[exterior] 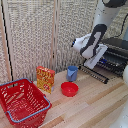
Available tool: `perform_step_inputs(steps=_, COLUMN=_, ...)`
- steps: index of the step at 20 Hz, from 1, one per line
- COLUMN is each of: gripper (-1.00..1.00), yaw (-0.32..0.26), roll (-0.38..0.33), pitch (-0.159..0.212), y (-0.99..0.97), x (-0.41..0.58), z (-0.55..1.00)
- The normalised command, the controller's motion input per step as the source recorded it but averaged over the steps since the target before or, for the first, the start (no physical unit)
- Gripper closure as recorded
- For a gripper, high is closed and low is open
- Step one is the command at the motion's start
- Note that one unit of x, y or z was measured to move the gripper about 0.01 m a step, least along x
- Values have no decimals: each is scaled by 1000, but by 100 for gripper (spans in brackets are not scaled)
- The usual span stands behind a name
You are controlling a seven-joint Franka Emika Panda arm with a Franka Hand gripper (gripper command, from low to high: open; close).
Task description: Extend the gripper towards the oven tray handle. Grasp the handle and carefully pull the tray out of the oven. Move the gripper above the red bowl. Grab the red bowl gently. Lift the bowl and place it onto the oven tray.
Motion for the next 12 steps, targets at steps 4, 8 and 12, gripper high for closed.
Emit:
perform_step_inputs(steps=4, gripper=100, yaw=-16, roll=-33, pitch=44, y=997, x=86, z=-209)
perform_step_inputs(steps=8, gripper=-100, yaw=45, roll=-62, pitch=20, y=707, x=129, z=-76)
perform_step_inputs(steps=12, gripper=-100, yaw=-14, roll=0, pitch=3, y=-124, x=108, z=0)
